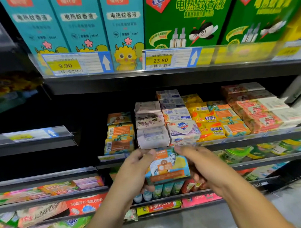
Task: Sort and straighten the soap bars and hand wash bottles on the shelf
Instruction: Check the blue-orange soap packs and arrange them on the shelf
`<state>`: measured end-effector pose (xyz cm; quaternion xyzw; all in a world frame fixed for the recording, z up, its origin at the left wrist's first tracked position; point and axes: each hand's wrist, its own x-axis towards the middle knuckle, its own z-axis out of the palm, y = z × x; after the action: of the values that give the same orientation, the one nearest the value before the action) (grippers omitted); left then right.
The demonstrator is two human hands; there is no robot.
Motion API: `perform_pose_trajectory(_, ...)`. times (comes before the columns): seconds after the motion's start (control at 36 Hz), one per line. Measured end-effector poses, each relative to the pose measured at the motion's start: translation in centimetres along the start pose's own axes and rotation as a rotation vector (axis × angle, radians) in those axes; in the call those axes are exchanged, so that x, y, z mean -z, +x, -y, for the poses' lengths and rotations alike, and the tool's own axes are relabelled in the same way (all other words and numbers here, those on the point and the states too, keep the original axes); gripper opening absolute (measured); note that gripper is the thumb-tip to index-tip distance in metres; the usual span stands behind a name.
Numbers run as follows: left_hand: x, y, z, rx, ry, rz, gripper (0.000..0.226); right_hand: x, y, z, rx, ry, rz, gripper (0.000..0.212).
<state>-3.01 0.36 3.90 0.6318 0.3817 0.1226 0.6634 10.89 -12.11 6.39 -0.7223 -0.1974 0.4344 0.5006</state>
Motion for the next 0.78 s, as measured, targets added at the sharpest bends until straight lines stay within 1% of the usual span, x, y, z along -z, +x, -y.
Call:
perform_pose_trajectory(0.08,0.3,0.4,0.2,-0.005,0.095,-0.004,0.021,0.4,0.1,-0.7,-0.061,-0.026,0.052,0.042)
perform_pose_trajectory(0.17,0.5,0.5,-0.2,-0.075,0.147,0.014,0.014,0.3,0.0,-0.3,-0.081,0.031,0.095,0.034)
perform_pose_trajectory(0.22,0.6,0.6,-0.3,-0.154,0.209,0.031,0.014,0.3,0.0,0.1,-0.068,0.119,0.126,0.028)
perform_pose_trajectory(0.31,0.8,0.8,-0.2,-0.291,0.288,0.044,0.025,0.4,0.1,0.7,0.029,0.224,0.139,0.031)
perform_pose_trajectory(0.33,0.8,0.8,-0.2,-0.327,0.271,0.051,0.029,0.2,0.0,1.0,0.070,0.246,0.133,0.029)
perform_pose_trajectory(0.39,0.7,0.6,-0.5,-0.399,0.219,0.072,0.029,-0.4,0.2,1.3,0.137,0.254,0.094,0.023)
perform_pose_trajectory(0.44,0.7,0.6,-0.6,-0.460,0.201,0.091,0.026,-0.9,0.5,1.3,0.174,0.201,0.035,0.025)
perform_pose_trajectory(0.5,1.0,0.7,-0.4,-0.482,0.215,0.114,0.028,-1.2,1.0,1.1,0.180,0.166,-0.009,0.024)
perform_pose_trajectory(0.56,1.7,1.0,-0.2,-0.488,0.257,0.124,0.032,-1.4,1.5,1.0,0.195,0.158,-0.015,0.016)
perform_pose_trajectory(0.58,2.0,1.1,-0.3,-0.495,0.306,0.114,0.035,-1.3,1.8,0.9,0.218,0.121,-0.015,0.009)
perform_pose_trajectory(0.61,2.3,1.1,-0.4,-0.505,0.378,0.100,0.039,-1.5,2.0,0.9,0.237,0.081,-0.026,0.008)
perform_pose_trajectory(0.69,2.7,1.2,-1.3,-0.526,0.609,0.083,0.065,-1.9,2.3,1.2,0.306,0.024,0.014,0.029)
perform_pose_trajectory(0.72,2.8,1.2,-1.7,-0.522,0.665,0.081,0.073,-2.1,2.4,1.4,0.322,0.009,0.041,0.033)
perform_pose_trajectory(0.78,3.1,1.3,-2.0,-0.549,0.793,0.060,0.083,-2.3,2.8,1.7,0.343,-0.017,0.096,0.039)
